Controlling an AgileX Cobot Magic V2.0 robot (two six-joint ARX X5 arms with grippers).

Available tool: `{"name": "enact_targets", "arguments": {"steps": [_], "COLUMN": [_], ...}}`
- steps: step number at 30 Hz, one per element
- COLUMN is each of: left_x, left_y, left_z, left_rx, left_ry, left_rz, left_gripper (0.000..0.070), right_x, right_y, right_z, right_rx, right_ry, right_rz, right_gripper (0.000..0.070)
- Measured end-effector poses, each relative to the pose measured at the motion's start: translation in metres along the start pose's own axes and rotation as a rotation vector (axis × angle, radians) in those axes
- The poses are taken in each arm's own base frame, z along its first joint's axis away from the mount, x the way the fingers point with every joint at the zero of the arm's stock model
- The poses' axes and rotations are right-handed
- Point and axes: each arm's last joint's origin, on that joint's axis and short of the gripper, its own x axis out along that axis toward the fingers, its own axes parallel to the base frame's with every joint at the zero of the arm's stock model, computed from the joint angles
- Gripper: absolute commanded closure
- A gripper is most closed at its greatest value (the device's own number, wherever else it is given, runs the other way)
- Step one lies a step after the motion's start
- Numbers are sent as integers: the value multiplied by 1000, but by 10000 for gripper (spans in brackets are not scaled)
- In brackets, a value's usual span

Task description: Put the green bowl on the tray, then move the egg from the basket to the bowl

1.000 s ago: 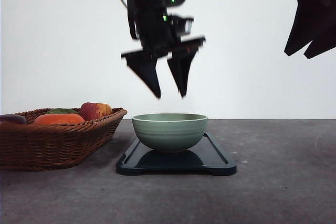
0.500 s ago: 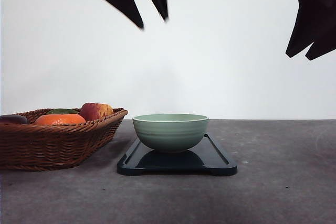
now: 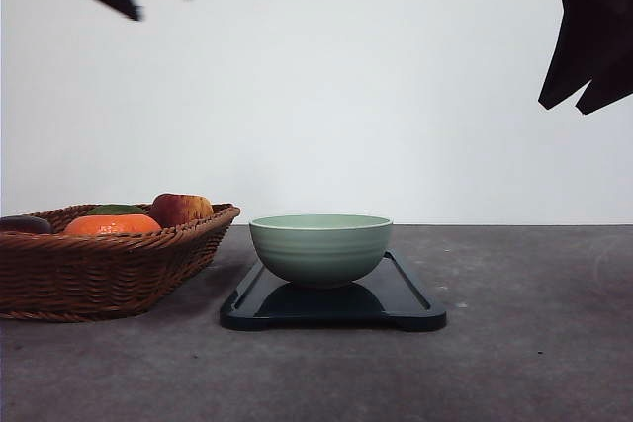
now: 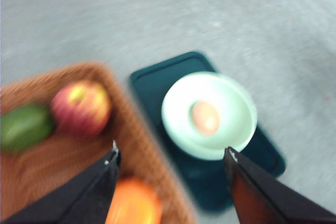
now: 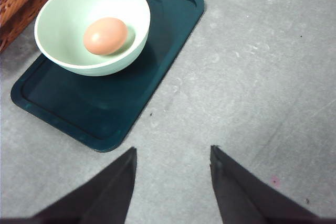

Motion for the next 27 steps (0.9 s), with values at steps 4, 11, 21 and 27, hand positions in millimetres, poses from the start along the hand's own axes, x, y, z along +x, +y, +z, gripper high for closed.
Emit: {"name": "enact_targets", "arguments": {"steps": [4,11,21,27], "left_x": [-12,-30,-34,-35], "left_y": [9,13,13,13], "left_z": [-45,-90,-93,-96], "left_rx": [-63,-154,-178,-188], "left_ry": [30,-2,-2,27], "left_rz": [33,59,60,59], "left_gripper": [303,307,690,700], "right_x": [0,0,0,0], "right_y": [0,0,0,0], "right_z": [0,2,0,1], "right_rx": [0,-2,0,-2], "right_ry": [0,-18,1,-13], "right_rz": [0,6,7,7], "right_gripper": [427,427,694,684]}}
